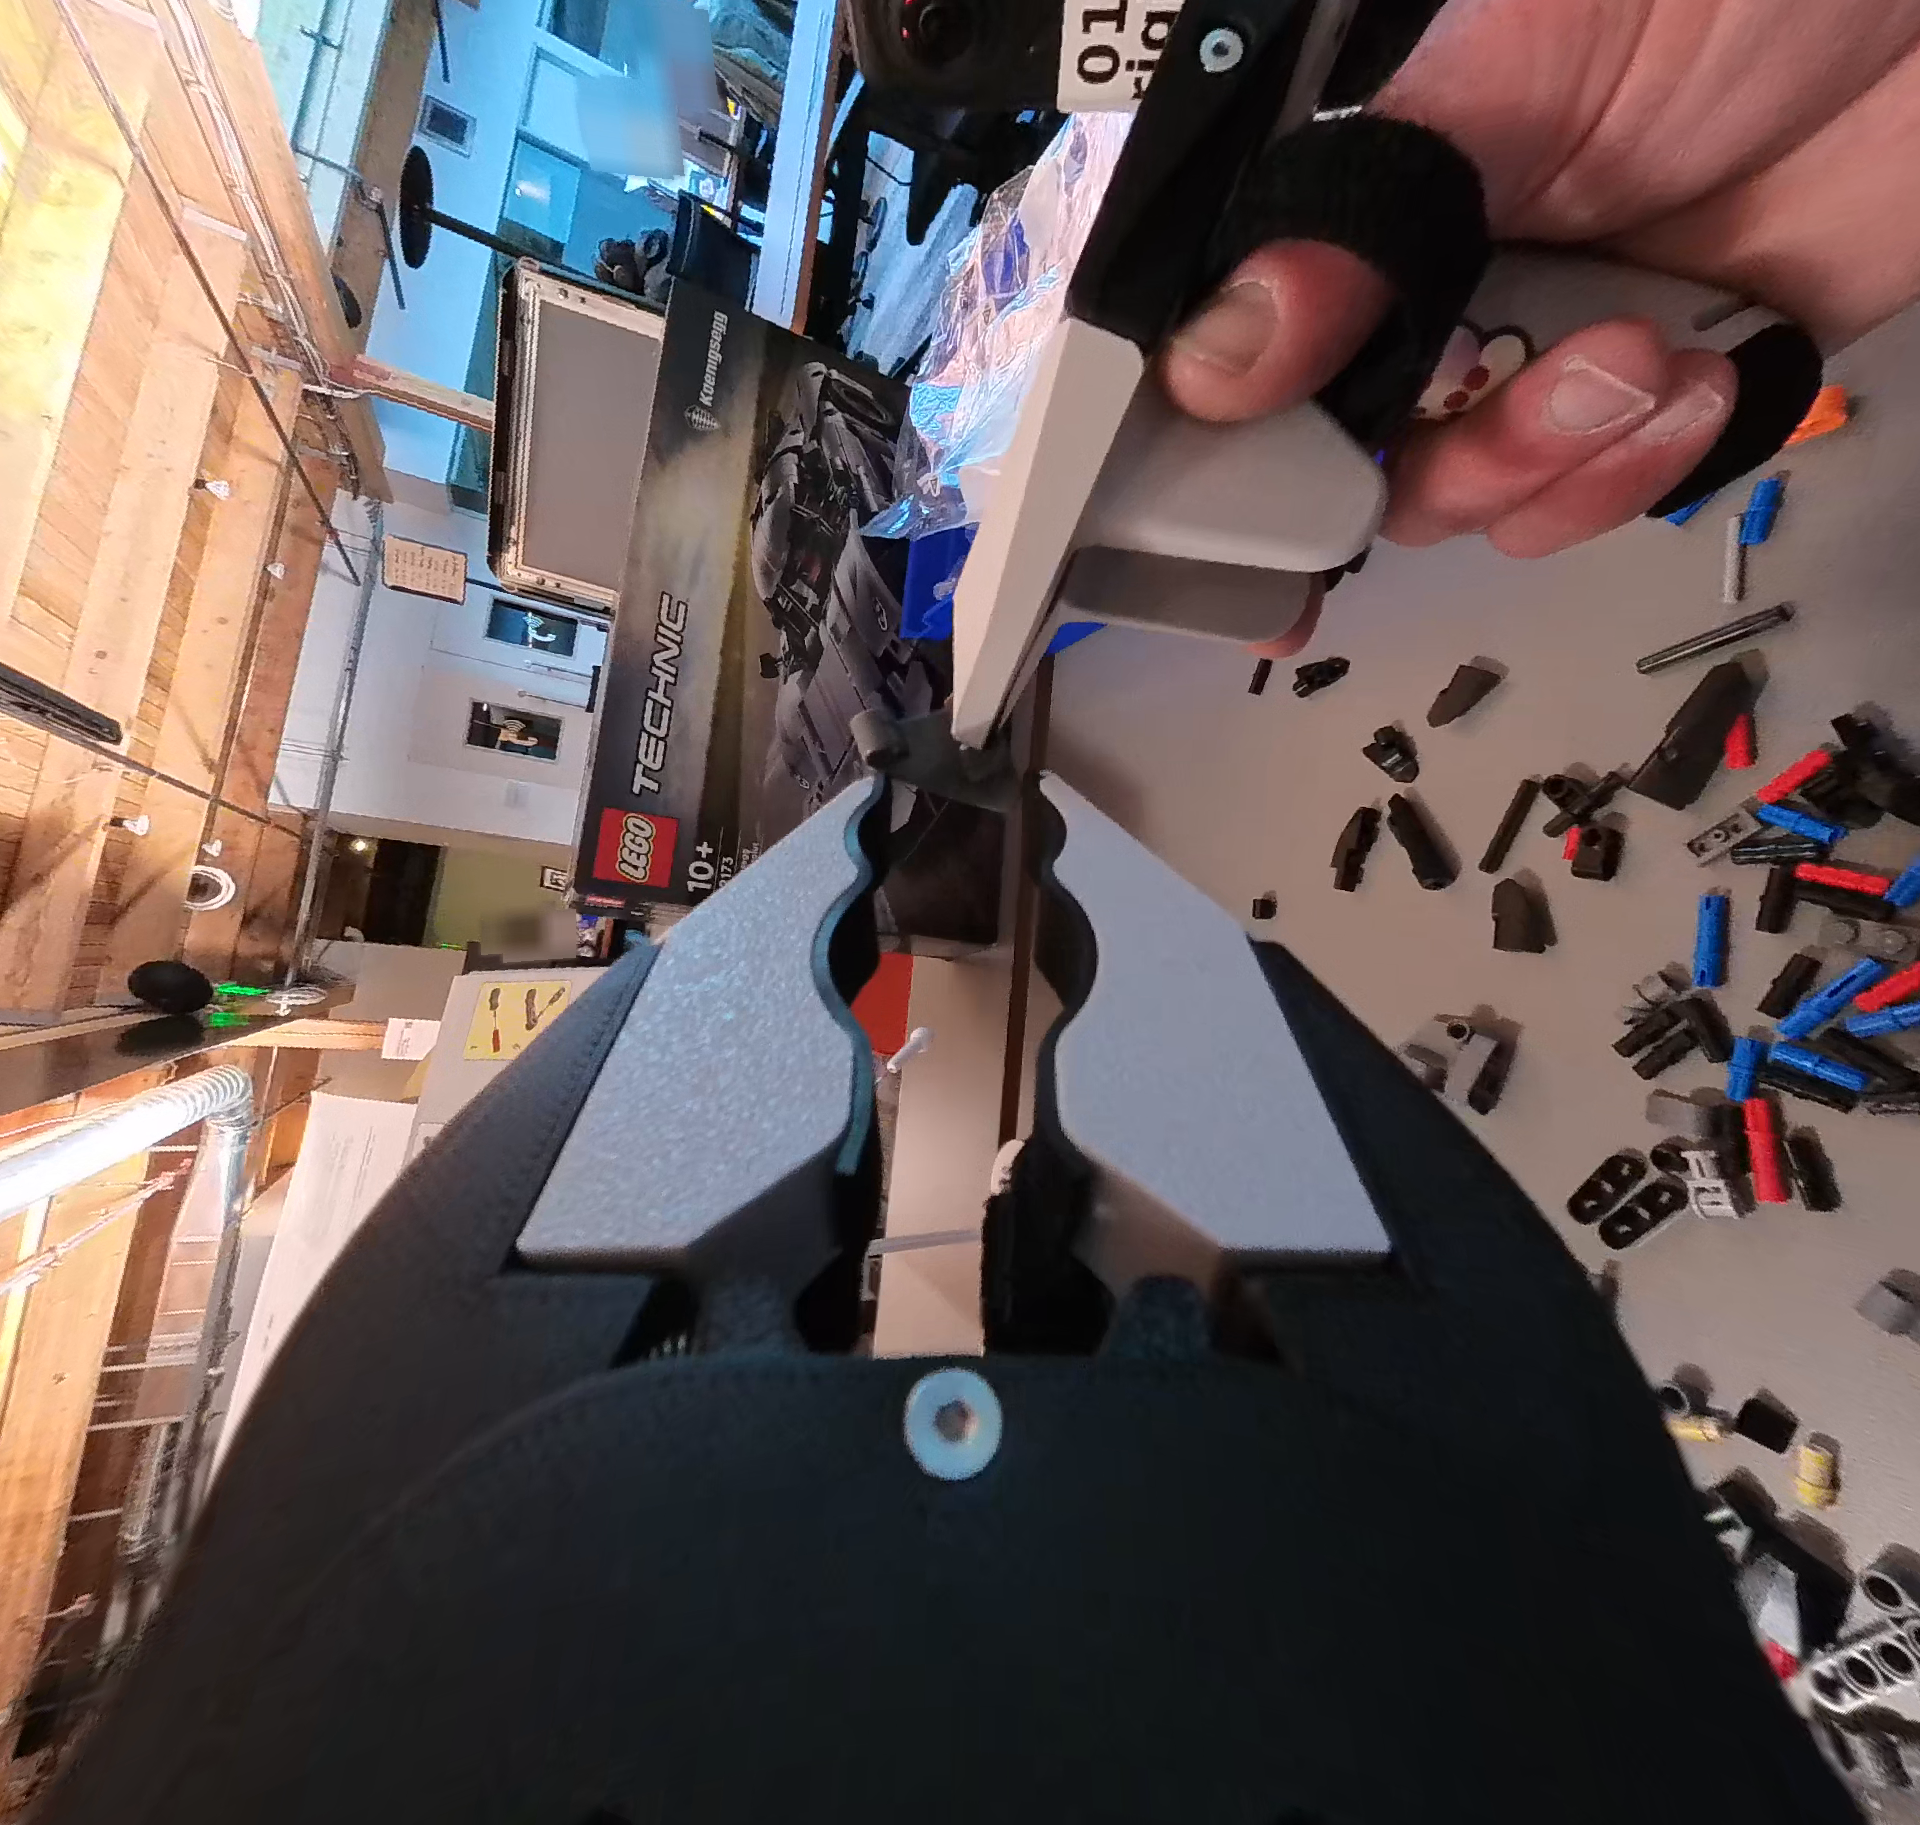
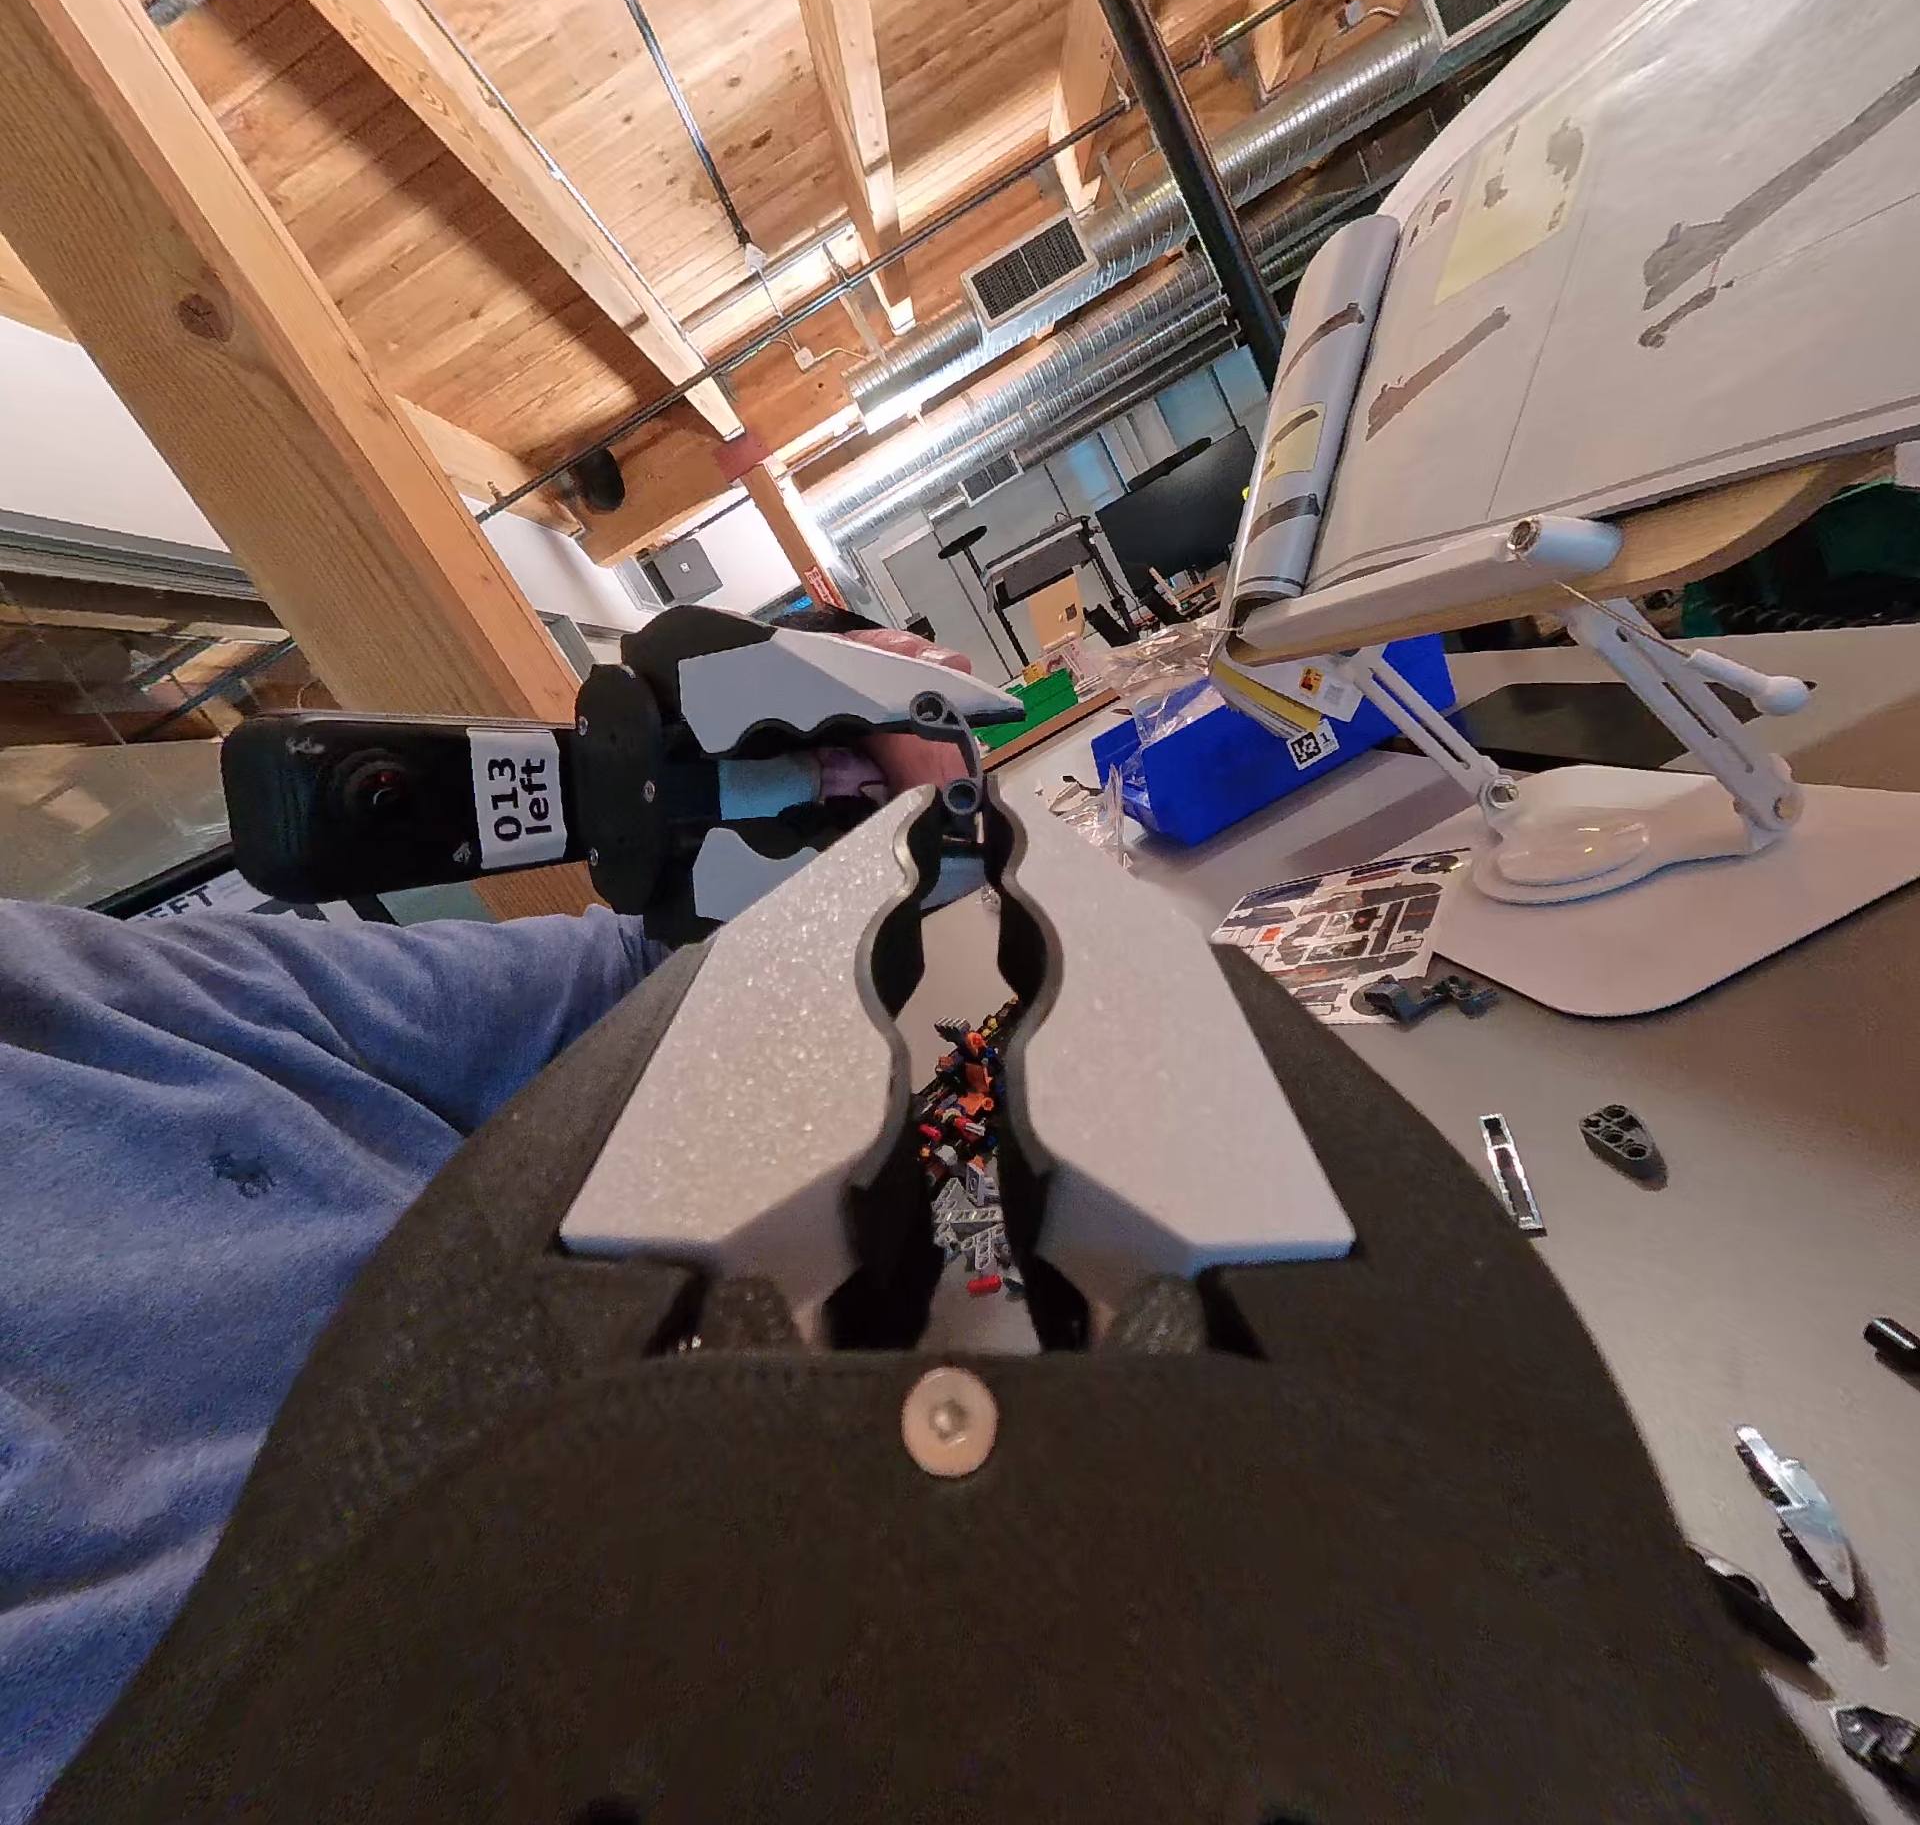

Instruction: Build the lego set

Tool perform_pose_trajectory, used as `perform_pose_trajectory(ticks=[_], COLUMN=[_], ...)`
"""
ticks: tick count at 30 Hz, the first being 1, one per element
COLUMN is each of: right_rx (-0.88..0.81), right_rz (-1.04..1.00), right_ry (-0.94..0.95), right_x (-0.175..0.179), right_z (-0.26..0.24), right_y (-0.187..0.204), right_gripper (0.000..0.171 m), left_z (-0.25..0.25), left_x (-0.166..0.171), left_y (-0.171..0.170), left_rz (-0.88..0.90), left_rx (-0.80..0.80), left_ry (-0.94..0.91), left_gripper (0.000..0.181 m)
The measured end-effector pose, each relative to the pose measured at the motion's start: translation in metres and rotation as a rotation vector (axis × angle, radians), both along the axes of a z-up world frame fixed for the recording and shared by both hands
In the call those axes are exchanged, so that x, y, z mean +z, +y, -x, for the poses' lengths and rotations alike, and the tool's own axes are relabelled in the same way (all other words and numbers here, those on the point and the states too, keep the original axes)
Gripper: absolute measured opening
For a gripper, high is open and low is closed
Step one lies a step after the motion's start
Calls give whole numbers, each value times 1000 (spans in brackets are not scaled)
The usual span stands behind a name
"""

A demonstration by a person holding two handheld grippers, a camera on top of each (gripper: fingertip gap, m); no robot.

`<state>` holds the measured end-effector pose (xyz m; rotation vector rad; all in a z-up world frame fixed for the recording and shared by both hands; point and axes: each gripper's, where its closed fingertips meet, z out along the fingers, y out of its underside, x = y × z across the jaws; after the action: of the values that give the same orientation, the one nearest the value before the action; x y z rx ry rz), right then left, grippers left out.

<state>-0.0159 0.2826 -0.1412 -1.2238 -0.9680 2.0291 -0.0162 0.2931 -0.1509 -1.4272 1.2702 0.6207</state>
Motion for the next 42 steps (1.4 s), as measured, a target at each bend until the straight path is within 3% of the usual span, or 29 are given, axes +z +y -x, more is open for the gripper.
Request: perform_pose_trajectory(ticks=[12, 15, 20, 27, 33, 42], right_rx=[-31, -86, -354, -573, -657, -735], right_rz=[-54, -180, -670, -1100, -1253, -1313], right_ry=[-26, -106, -283, -402, -440, -450], right_x=[0, -7, -17, -23, -22, -18], right_z=[-5, -2, 1, 3, 3, 1], right_y=[4, 4, 11, 11, 8, 11], right_gripper=[4, 4, 5, 4, 5, 5], left_z=[1, 6, 5, 1, 2, 2], left_x=[4, 9, 12, -3, -14, -11], left_y=[-5, -9, -15, -9, -3, 2], left_rz=[11, 23, 55, 113, 162, 152], left_rx=[-39, -59, -96, -62, -25, 2], left_ry=[-7, -36, -21, 29, 30, -75], left_gripper=[26, 26, 26, 19, 6, 5])
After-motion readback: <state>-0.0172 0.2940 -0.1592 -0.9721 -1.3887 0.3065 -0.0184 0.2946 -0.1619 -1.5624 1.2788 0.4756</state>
